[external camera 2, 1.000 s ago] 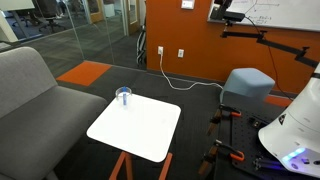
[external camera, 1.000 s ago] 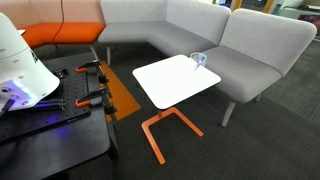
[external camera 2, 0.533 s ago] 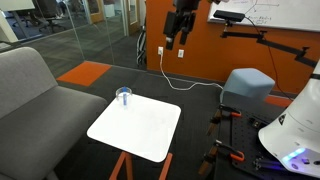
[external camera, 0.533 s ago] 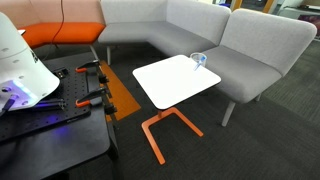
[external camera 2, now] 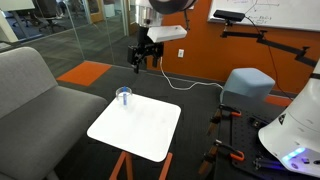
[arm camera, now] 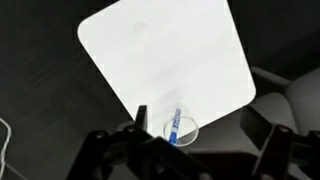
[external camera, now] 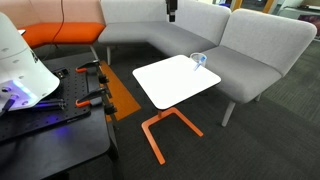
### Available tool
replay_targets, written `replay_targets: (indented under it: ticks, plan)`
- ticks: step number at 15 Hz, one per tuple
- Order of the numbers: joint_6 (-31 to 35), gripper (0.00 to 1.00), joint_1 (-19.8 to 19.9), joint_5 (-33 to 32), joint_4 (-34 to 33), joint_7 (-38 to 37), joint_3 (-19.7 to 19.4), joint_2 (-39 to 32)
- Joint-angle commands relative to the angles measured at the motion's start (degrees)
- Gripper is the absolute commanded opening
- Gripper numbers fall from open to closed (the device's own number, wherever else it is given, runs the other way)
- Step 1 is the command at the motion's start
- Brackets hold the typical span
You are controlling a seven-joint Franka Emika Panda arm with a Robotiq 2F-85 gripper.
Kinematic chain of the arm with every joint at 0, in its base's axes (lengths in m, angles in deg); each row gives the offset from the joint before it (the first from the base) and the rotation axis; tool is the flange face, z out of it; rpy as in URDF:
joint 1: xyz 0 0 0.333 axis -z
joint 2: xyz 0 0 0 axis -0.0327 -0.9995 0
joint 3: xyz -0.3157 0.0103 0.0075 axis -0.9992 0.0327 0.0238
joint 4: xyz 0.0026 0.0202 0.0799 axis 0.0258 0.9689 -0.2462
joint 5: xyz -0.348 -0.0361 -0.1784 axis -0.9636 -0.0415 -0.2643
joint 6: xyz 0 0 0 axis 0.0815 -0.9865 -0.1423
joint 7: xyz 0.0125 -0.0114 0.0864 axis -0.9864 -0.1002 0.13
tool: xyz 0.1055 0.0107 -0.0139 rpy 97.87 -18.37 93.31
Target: Take the blue marker out of the glass and put it on the table
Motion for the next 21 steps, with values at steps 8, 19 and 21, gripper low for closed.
replay_targets:
  ticks: [8,19,21]
  plan:
    - [6.2,0.74,-5.1,1.6,-19.5,-13.5,-5.3,-21.8]
    - [5.7,0.62,-8.8,3.4,-30.4,-21.4,-9.5,-33.8]
    - [5.4,0.61,-8.9,3.8,-31.5,-22.5,-10.1,-35.2]
